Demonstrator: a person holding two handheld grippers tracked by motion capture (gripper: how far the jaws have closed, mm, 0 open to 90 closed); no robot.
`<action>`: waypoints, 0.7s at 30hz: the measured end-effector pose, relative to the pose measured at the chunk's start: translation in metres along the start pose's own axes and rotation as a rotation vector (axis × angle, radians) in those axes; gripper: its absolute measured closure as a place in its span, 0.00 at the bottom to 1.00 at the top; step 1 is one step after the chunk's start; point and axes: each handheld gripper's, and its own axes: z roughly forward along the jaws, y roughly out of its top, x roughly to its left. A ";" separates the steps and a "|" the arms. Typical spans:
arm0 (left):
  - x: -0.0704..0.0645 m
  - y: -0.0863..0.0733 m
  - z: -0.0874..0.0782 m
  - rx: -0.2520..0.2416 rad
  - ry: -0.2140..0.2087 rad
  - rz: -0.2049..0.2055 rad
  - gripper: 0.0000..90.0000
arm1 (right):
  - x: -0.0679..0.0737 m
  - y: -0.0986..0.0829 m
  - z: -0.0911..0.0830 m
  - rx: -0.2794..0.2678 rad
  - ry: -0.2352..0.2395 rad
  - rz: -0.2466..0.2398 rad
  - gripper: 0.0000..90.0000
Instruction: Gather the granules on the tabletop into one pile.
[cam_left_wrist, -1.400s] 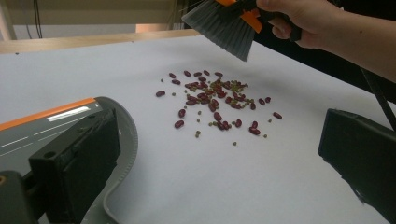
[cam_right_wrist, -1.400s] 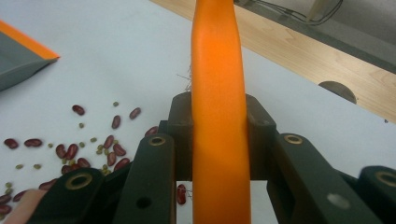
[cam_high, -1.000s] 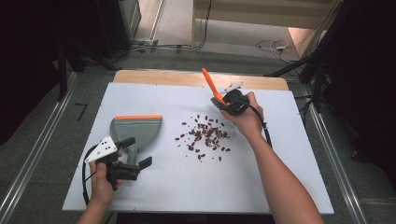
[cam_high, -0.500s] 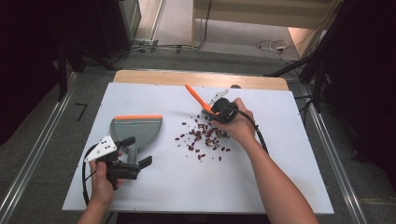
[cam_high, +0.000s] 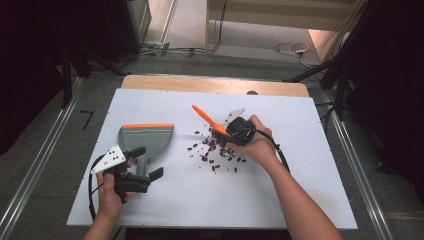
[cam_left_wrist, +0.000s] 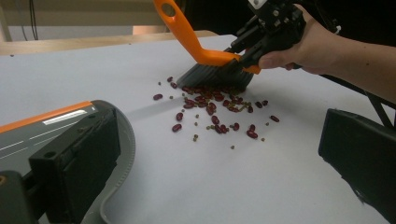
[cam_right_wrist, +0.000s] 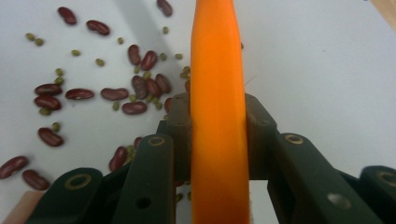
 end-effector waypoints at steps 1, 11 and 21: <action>0.000 0.000 0.000 0.000 0.000 0.000 0.00 | 0.002 -0.001 -0.001 -0.002 0.007 0.005 0.76; 0.001 0.000 -0.001 -0.003 0.010 -0.004 0.00 | 0.000 -0.001 -0.014 -0.049 -0.003 -0.008 0.76; 0.001 -0.001 -0.001 0.001 0.010 -0.002 0.00 | -0.023 0.033 -0.004 -0.076 -0.078 -0.012 0.76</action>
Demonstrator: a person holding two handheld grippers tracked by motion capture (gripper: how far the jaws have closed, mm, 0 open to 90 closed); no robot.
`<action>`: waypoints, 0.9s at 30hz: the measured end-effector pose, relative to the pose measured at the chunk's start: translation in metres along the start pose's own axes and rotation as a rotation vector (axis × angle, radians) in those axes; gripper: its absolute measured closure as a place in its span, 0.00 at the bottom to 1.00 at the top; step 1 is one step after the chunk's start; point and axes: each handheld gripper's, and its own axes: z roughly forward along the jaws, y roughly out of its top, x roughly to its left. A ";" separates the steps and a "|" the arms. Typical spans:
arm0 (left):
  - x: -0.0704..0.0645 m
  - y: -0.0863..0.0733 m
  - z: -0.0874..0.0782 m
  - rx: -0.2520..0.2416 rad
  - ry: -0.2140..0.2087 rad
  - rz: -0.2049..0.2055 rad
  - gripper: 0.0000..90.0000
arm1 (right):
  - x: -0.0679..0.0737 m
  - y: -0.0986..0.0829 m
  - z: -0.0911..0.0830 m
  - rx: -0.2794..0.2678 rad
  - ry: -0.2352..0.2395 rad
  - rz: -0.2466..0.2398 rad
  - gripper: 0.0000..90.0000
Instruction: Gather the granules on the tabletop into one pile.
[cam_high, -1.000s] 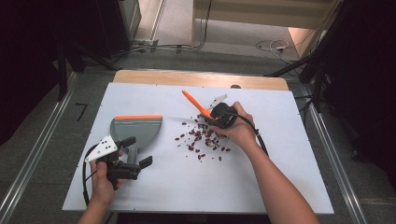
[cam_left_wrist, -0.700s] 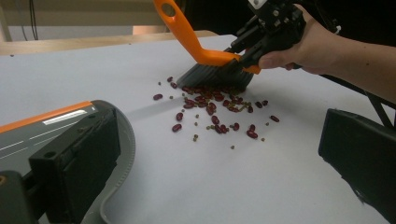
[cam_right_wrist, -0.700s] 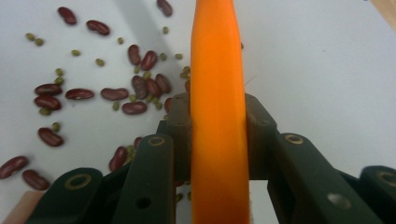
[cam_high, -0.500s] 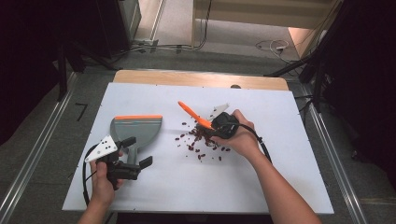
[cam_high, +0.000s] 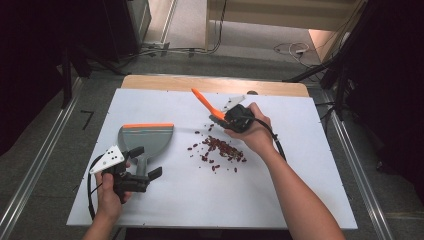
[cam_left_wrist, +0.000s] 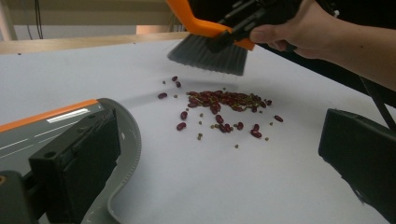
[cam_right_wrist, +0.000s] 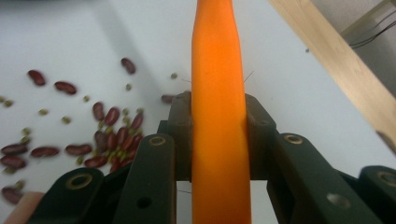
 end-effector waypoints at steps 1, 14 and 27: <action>0.000 0.000 0.000 0.004 -0.001 0.003 0.00 | -0.001 0.005 0.004 0.005 -0.005 -0.007 0.76; 0.002 -0.002 -0.002 0.005 -0.002 0.001 0.00 | 0.001 0.022 0.052 0.031 -0.038 -0.140 0.76; -0.001 -0.002 -0.001 0.009 -0.005 -0.001 0.00 | 0.030 0.014 0.039 0.063 0.049 -0.225 0.76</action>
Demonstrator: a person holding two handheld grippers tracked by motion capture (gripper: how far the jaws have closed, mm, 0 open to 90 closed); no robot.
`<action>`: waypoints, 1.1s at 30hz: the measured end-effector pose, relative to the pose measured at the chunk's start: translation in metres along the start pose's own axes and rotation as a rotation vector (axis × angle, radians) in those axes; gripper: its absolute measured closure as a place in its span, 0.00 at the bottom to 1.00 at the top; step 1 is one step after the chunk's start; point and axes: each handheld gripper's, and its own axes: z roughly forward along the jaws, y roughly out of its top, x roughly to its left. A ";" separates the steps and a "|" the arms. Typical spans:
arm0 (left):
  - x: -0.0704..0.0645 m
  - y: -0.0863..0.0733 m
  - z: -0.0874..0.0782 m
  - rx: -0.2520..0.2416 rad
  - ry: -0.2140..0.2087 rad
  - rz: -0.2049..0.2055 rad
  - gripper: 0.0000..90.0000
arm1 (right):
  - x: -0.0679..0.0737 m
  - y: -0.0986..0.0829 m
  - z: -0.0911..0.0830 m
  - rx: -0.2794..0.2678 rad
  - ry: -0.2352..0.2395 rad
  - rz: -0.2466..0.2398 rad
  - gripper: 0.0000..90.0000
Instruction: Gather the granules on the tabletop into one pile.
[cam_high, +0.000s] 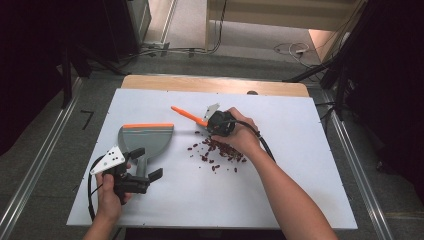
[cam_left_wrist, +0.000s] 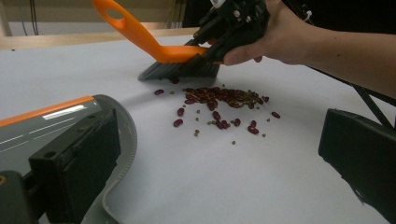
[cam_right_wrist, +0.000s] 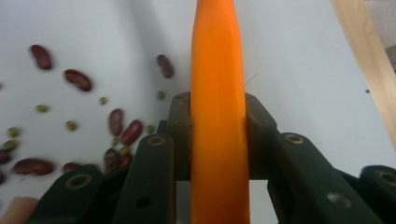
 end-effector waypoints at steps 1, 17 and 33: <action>0.000 0.000 0.000 0.001 -0.001 0.002 0.00 | 0.002 -0.001 -0.002 -0.001 0.004 0.002 0.76; -0.002 0.000 0.000 0.001 0.001 -0.001 0.00 | 0.033 -0.017 -0.023 -0.041 0.101 -0.079 0.76; -0.003 0.000 0.001 0.002 -0.004 -0.001 0.00 | 0.050 -0.025 -0.035 -0.049 0.139 -0.110 0.76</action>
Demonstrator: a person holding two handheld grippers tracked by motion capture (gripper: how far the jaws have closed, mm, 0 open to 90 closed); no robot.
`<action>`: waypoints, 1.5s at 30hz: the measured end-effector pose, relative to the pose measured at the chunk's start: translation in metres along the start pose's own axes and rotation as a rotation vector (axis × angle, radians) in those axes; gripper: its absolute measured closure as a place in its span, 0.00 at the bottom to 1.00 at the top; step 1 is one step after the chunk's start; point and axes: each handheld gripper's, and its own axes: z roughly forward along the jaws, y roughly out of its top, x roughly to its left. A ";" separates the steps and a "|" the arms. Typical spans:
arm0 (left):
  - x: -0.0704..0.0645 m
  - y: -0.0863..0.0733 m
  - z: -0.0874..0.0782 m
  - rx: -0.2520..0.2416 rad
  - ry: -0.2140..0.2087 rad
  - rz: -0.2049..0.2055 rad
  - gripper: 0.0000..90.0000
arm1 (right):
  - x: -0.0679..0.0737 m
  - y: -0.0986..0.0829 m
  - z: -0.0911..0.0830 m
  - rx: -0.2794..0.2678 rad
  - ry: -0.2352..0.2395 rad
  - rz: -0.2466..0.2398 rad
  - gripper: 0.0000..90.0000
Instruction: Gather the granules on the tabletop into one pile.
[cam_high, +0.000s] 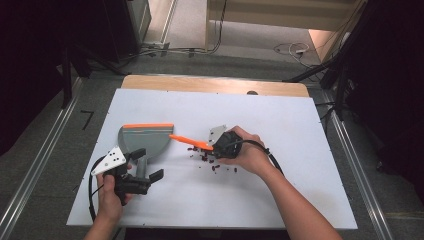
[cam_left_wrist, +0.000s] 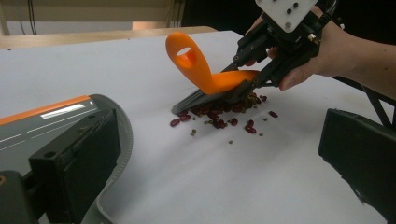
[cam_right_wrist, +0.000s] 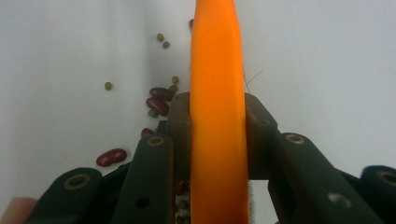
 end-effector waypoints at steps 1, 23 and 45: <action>0.000 0.000 0.000 0.000 0.000 0.000 0.00 | 0.001 0.000 0.000 -0.003 -0.001 -0.002 0.75; -0.001 0.000 0.000 0.000 0.002 -0.001 0.00 | 0.003 0.020 -0.038 -0.056 -0.047 0.050 0.76; -0.003 0.000 0.002 0.000 -0.001 0.002 0.00 | 0.022 0.003 -0.021 0.011 0.297 0.123 0.77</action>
